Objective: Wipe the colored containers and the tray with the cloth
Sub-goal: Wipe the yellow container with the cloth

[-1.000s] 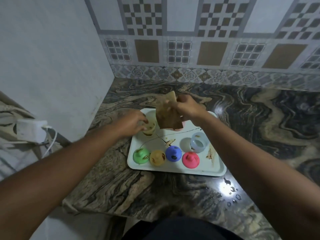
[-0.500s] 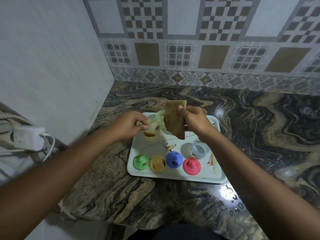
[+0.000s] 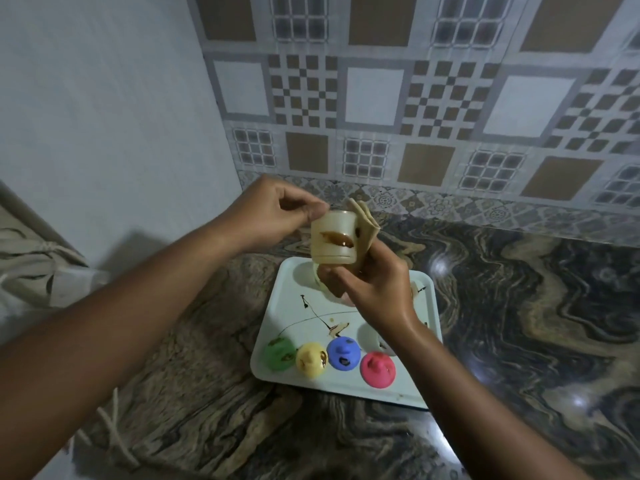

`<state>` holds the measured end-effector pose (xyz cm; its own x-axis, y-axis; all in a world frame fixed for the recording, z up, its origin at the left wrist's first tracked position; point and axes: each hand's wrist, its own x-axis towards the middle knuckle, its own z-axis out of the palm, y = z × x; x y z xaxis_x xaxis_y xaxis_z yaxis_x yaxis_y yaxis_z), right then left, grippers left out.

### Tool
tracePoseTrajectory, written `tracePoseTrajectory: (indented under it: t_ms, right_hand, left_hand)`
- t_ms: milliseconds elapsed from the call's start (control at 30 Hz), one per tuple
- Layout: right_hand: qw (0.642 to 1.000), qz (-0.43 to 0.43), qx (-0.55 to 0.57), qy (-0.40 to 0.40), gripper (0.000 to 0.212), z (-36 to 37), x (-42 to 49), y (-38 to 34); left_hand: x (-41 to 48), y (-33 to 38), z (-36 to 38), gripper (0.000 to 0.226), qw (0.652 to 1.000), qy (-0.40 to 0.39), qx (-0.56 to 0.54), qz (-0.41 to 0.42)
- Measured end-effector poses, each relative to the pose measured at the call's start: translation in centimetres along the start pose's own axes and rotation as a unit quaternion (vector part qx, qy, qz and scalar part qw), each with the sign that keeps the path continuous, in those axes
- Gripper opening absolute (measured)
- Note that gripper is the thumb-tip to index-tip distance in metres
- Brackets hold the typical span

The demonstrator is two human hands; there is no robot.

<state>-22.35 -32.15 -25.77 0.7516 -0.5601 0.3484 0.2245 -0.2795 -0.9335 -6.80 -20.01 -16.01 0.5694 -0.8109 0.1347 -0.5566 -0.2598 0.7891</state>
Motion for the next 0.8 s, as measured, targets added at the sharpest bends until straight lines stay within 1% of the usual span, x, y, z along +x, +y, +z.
tracePoseTrajectory:
  t_ms: [100, 200, 267, 300, 367, 400, 433, 500, 567, 633, 667, 700, 767, 800]
  right_hand:
    - [0.999, -0.032, 0.006, 0.002, 0.028, -0.5, 0.3, -0.2]
    - [0.999, -0.042, 0.002, -0.015, 0.027, -0.9, 0.7, -0.1]
    - [0.999, -0.050, -0.005, -0.020, 0.029, -1.1, 0.8, 0.1]
    - [0.998, -0.056, -0.012, -0.020, 0.034, -1.2, 0.8, 0.3]
    - [0.996, -0.075, -0.038, -0.010, 0.056, -1.4, 0.8, 0.5]
    - [0.995, -0.085, -0.056, 0.000, 0.061, -1.5, 0.8, 0.7]
    - [0.994, -0.090, -0.064, 0.012, 0.057, -1.6, 0.7, 0.7]
    - [0.995, -0.083, -0.042, 0.034, 0.039, -2.0, 0.5, 0.6]
    - [0.995, -0.076, -0.030, 0.049, 0.036, -2.4, 0.4, 0.4]
    - [0.994, -0.086, -0.050, 0.049, 0.043, -2.6, 0.6, 0.4]
    - [0.992, -0.092, -0.066, 0.048, 0.049, -2.5, 0.7, 0.3]
    - [0.989, -0.105, -0.086, 0.053, 0.057, -2.3, 0.7, 0.3]
    - [0.975, -0.155, -0.138, 0.083, 0.070, -1.8, 0.7, 0.2]
    - [0.965, -0.182, -0.159, 0.099, 0.072, -1.6, 0.6, 0.2]
  left_hand:
    - [-0.4, 0.4, -0.7, 0.018, 0.999, -0.022, -0.027, -0.002]
    - [-0.4, 0.7, -0.9, 0.017, 0.999, -0.023, -0.043, -0.002]
    - [-0.1, 1.3, -0.7, 0.013, 0.999, -0.012, -0.030, 0.008]
    - [0.1, 1.5, -0.4, 0.011, 1.000, -0.008, -0.012, 0.017]
    - [0.6, 2.1, 0.2, 0.012, 0.999, -0.004, 0.035, 0.032]
    - [0.6, 2.5, 0.4, 0.014, 0.998, -0.004, 0.046, 0.039]
    - [0.7, 2.8, 0.7, 0.014, 0.998, -0.005, 0.045, 0.044]
    - [0.6, 3.3, 1.1, 0.011, 0.998, -0.006, 0.024, 0.052]
    - [0.4, 3.4, 1.4, 0.013, 0.999, -0.011, -0.010, 0.050]
    - [0.5, 3.2, 1.5, 0.013, 0.999, -0.005, -0.019, 0.039]
    - [0.5, 3.2, 1.5, 0.008, 0.999, -0.002, -0.013, 0.036]
    - [0.6, 3.2, 1.5, 0.008, 0.999, 0.003, 0.003, 0.038]
    - [0.8, 3.3, 1.6, 0.015, 0.998, 0.018, 0.037, 0.052]
    - [0.7, 3.6, 1.7, 0.015, 0.996, 0.024, 0.053, 0.062]
